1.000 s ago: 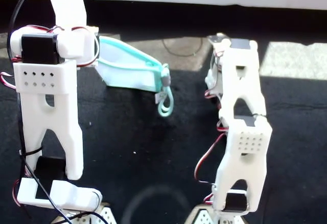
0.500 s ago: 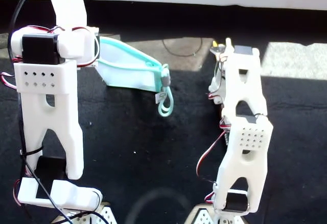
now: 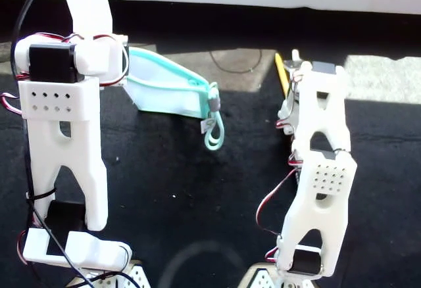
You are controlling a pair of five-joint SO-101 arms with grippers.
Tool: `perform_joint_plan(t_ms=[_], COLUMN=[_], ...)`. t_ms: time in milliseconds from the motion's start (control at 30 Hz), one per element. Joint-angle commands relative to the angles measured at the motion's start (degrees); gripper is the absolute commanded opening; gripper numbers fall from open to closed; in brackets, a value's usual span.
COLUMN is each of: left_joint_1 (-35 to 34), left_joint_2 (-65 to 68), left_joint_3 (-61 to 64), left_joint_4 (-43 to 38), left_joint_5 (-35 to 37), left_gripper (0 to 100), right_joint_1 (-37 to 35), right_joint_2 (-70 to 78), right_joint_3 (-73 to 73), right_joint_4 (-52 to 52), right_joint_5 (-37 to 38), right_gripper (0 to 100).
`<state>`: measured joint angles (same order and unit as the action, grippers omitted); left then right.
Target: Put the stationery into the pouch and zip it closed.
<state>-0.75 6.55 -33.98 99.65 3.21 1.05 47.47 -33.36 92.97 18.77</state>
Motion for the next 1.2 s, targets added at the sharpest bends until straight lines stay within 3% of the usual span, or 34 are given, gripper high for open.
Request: perform_joint_plan(t_ms=[0,133,267,533,800,1167], left_joint_1=[0.75,0.75,0.75,0.75,0.75,0.75], left_joint_2=[2.77,2.77,2.77,2.77,2.77,2.77], left_joint_3=[0.48,0.48,0.48,0.57,0.57,0.57], left_joint_4=[0.53,0.62,0.70,0.79,0.79,0.79], left_joint_5=[0.44,0.44,0.44,0.44,0.44,0.44], left_gripper=[1,1,1,1,1,1], right_joint_1=[-0.13,-1.36,-4.62,-21.76,-34.42,-43.82], right_joint_2=[-9.89,-28.44,-48.22,-72.92,-75.65,-64.75], right_joint_3=[0.13,0.13,0.13,0.13,0.84,0.22], right_joint_4=[3.82,6.29,2.77,-11.56,-35.03,-37.14], right_joint_5=[0.18,-0.18,-7.91,-18.73,-19.60,-19.52], right_gripper=[0.6,0.6,0.6,0.6,0.6,0.6])
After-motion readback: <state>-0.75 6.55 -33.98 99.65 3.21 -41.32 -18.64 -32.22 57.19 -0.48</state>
